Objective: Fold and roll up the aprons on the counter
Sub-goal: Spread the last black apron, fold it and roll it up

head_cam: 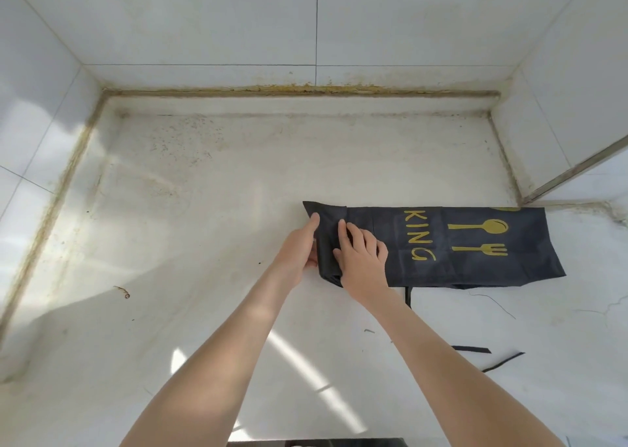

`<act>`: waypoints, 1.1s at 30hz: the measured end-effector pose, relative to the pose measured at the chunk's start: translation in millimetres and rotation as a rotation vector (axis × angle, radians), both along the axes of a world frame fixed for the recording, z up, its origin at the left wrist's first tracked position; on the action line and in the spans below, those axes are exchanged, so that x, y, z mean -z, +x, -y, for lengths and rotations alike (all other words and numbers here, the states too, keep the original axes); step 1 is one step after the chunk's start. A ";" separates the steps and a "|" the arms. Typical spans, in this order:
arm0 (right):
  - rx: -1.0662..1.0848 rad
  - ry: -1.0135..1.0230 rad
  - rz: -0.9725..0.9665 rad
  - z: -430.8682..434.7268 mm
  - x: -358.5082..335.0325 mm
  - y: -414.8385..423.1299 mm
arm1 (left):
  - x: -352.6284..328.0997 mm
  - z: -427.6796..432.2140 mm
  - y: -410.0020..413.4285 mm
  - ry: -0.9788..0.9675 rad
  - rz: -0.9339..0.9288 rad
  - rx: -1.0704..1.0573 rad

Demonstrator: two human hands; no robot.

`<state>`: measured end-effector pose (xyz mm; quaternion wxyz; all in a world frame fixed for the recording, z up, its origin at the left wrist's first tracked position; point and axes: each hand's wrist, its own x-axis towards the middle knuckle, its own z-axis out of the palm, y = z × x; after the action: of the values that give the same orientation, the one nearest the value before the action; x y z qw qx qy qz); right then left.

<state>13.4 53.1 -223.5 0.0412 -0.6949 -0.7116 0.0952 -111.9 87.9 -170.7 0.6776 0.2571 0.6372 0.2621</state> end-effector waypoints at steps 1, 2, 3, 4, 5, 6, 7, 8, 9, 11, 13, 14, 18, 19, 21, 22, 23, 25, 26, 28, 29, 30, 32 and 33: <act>0.006 0.003 -0.024 -1.8 0.3 0.3 | -2.8 1.9 0.4 0.035 0.019 0.017; 0.012 -0.018 -0.050 -4.2 -3.5 1.2 | -3.7 3.3 1.3 0.086 0.012 0.031; 0.018 -0.057 -0.088 -7.8 -8.2 2.5 | -3.2 3.8 2.9 0.141 -0.011 0.056; 0.036 -0.134 -0.165 -12.6 -11.7 5.6 | -2.1 5.0 4.6 0.186 -0.030 0.072; 0.080 -0.205 -0.253 -16.5 -21.0 7.8 | 0.3 5.3 5.7 0.221 -0.059 0.085; 0.135 -0.277 -0.334 -20.2 -30.6 10.4 | 3.8 5.0 6.9 0.246 -0.099 0.099; 0.189 -0.324 -0.442 -23.2 -39.0 12.7 | 7.7 3.9 8.4 0.258 -0.137 0.117; 0.263 -0.392 -0.589 -24.8 -47.2 12.8 | 8.2 4.3 11.2 0.262 -0.153 0.133; 0.364 -0.459 -0.784 -24.8 -54.9 11.5 | 6.1 5.2 14.7 0.271 -0.154 0.150; 0.551 -0.564 -1.199 -21.8 -63.3 8.6 | 0.5 7.3 21.9 0.304 -0.134 0.163; 0.624 -0.612 -1.442 -18.9 -66.9 9.5 | -0.9 9.2 28.5 0.353 -0.135 0.181; 0.647 -0.609 -1.529 -17.4 -65.4 11.8 | 0.6 10.1 31.1 0.389 -0.152 0.190; 0.660 -0.592 -1.730 -9.3 -59.7 21.6 | 7.0 14.1 38.3 0.461 -0.235 0.091; 0.679 -0.584 -1.727 -7.6 -56.5 23.2 | 6.9 15.2 38.6 0.444 -0.235 0.053; 0.682 -0.517 -1.614 -6.3 -49.8 23.9 | 10.3 16.5 38.0 0.460 -0.323 0.099; 0.649 -0.442 -1.462 -7.4 -46.4 23.4 | 13.4 17.3 37.8 0.478 -0.417 0.192; 0.591 -0.352 -1.283 -8.5 -43.2 23.2 | 16.6 18.3 37.8 0.494 -0.515 0.305; 0.480 -0.152 -0.963 -9.3 -33.3 22.0 | 24.6 22.6 37.8 0.525 -0.727 0.555; 0.402 -0.025 -0.767 -9.0 -27.8 22.9 | 31.0 25.6 37.8 0.540 -0.835 0.663; 0.251 0.160 -0.283 -3.7 -13.6 27.3 | 37.5 32.8 36.7 0.532 -1.009 0.809; 0.208 0.223 -0.132 -0.6 -8.8 30.6 | 39.7 34.2 35.7 0.522 -1.047 0.829; 0.169 0.273 -0.068 2.0 -4.9 34.4 | 41.2 34.4 35.4 0.512 -1.057 0.825; 0.111 0.318 -0.039 7.5 -0.4 39.4 | 40.2 31.8 37.0 0.520 -1.028 0.765; 0.108 0.303 -0.028 9.9 0.7 40.0 | 36.4 30.5 40.6 0.538 -0.983 0.680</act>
<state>53.4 43.2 -224.1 0.1606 -0.7167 -0.6786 -0.0056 -71.3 57.4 -207.1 0.2646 0.6945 0.6681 0.0353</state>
